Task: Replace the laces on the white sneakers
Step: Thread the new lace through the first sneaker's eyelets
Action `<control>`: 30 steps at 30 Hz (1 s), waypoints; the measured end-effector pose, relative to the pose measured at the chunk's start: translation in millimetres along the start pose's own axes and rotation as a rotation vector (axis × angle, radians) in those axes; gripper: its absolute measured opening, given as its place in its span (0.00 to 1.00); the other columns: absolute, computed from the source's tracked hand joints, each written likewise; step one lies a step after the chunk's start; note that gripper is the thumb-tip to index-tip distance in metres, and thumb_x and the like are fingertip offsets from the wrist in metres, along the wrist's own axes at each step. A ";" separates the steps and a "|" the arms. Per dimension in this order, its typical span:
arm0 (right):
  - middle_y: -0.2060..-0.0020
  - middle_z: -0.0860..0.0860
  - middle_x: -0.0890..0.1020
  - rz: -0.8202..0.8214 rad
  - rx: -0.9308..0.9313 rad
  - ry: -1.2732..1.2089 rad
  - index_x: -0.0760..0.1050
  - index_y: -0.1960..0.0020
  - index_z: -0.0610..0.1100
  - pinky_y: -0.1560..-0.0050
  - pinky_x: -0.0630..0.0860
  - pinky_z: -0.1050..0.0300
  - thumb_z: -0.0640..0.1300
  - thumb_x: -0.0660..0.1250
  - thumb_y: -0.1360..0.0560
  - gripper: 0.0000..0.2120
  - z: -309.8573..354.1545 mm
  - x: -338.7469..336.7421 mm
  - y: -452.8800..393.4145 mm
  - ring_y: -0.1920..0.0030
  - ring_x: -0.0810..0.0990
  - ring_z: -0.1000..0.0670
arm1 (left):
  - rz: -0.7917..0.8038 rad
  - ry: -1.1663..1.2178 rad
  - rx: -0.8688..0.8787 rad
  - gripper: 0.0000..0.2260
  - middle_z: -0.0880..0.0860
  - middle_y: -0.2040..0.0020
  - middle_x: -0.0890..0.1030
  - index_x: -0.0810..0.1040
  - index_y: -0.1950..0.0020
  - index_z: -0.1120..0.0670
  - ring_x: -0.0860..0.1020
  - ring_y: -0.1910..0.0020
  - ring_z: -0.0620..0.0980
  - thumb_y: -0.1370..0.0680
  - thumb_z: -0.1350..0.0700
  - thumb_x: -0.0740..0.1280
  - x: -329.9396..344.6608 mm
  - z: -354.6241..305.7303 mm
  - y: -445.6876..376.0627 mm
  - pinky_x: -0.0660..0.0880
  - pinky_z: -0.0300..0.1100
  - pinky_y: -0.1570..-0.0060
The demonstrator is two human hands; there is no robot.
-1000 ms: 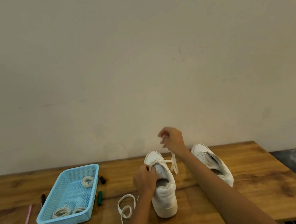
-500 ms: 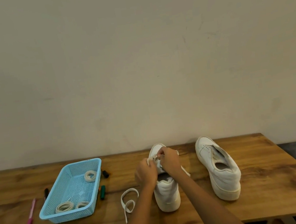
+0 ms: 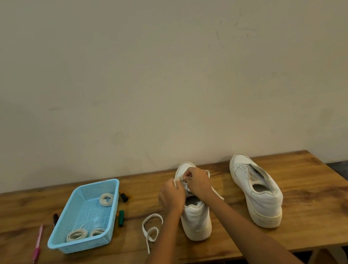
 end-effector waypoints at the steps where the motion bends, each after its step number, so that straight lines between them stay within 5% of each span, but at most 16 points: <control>1: 0.52 0.48 0.83 0.009 -0.006 0.014 0.80 0.49 0.42 0.59 0.60 0.64 0.38 0.60 0.21 0.10 0.0 0.8 -0.8 0.51 0.80 0.50 | -0.001 -0.004 0.000 0.11 0.51 0.62 0.77 0.78 0.55 0.55 0.73 0.63 0.47 0.20 0.54 0.58 -0.3 -0.5 0.2 0.61 0.34 0.72; 7: 0.54 0.47 0.83 0.016 -0.020 0.040 0.79 0.50 0.42 0.51 0.73 0.59 0.39 0.61 0.22 0.09 2.2 1.4 -0.6 0.53 0.81 0.49 | 0.033 0.024 0.022 0.11 0.51 0.62 0.78 0.77 0.58 0.53 0.73 0.65 0.45 0.19 0.51 0.59 0.8 0.5 1.8 0.65 0.33 0.71; 12: 0.49 0.42 0.82 0.102 -0.012 0.072 0.76 0.47 0.39 0.46 0.75 0.56 0.40 0.58 0.20 0.09 4.7 -0.4 0.7 0.49 0.80 0.46 | 0.200 0.207 -0.186 0.30 0.51 0.70 0.74 0.73 0.69 0.55 0.73 0.68 0.49 0.21 0.35 0.49 -3.8 2.3 -18.5 0.67 0.39 0.69; 15: 0.44 0.38 0.79 0.131 -0.048 0.112 0.69 0.57 0.43 0.53 0.70 0.67 0.39 0.54 0.18 0.11 4.4 1.4 1.0 0.55 0.78 0.50 | 0.328 0.387 -0.272 0.21 0.54 0.65 0.80 0.79 0.64 0.56 0.77 0.65 0.51 0.20 0.44 0.60 -2.3 5.7 -36.8 0.76 0.45 0.62; 17: 0.47 0.38 0.80 0.100 -0.056 0.133 0.70 0.51 0.41 0.60 0.70 0.70 0.39 0.56 0.19 0.06 3.2 1.9 -0.9 0.62 0.75 0.54 | 0.328 0.451 -0.323 0.12 0.57 0.60 0.82 0.81 0.62 0.56 0.78 0.62 0.53 0.23 0.51 0.67 1.6 8.6 -41.5 0.79 0.48 0.56; 20: 0.45 0.41 0.79 0.159 -0.041 0.188 0.67 0.45 0.45 0.42 0.72 0.59 0.42 0.56 0.19 0.04 3.2 2.2 1.0 0.47 0.78 0.47 | 0.322 0.515 -0.386 0.08 0.58 0.61 0.81 0.81 0.61 0.58 0.79 0.61 0.55 0.23 0.57 0.68 6.9 7.9 -42.4 0.79 0.48 0.54; 23: 0.47 0.45 0.78 0.040 -0.076 0.138 0.68 0.42 0.46 0.50 0.69 0.61 0.40 0.63 0.24 0.11 4.6 -2.3 4.1 0.48 0.74 0.48 | 0.371 0.515 -0.428 0.11 0.60 0.58 0.81 0.80 0.56 0.61 0.81 0.57 0.58 0.20 0.57 0.62 9.8 8.3 -43.8 0.79 0.52 0.50; 25: 0.50 0.49 0.75 -0.059 -0.101 0.150 0.69 0.44 0.46 0.49 0.67 0.59 0.42 0.66 0.27 0.13 4.9 -9.2 8.7 0.48 0.71 0.49 | 0.381 0.481 -0.431 0.14 0.59 0.57 0.79 0.78 0.49 0.63 0.78 0.60 0.54 0.18 0.55 0.57 6.0 7.1 -42.5 0.77 0.47 0.57; 28: 0.65 0.53 0.71 -0.031 -0.122 0.174 0.67 0.58 0.45 0.65 0.65 0.66 0.41 0.65 0.27 0.06 0.1 -13.0 17.1 0.64 0.69 0.56 | 0.311 0.516 -0.485 0.16 0.57 0.61 0.76 0.75 0.42 0.65 0.74 0.66 0.50 0.17 0.56 0.53 1.2 5.7 -41.4 0.73 0.41 0.68; 30: 0.70 0.54 0.67 -0.011 -0.123 0.251 0.61 0.66 0.48 0.73 0.60 0.65 0.38 0.62 0.26 0.14 -4.2 -14.7 20.0 0.69 0.65 0.56 | 0.177 0.792 -0.586 0.16 0.57 0.62 0.75 0.73 0.40 0.66 0.75 0.67 0.51 0.16 0.56 0.51 1.6 3.2 -39.5 0.75 0.40 0.71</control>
Point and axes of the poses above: each hand's wrist, its own y-axis away from the middle knuckle, its own x-axis out of the palm, z = x × y, the point moved 1 cm from there along -y, towards the middle knuckle
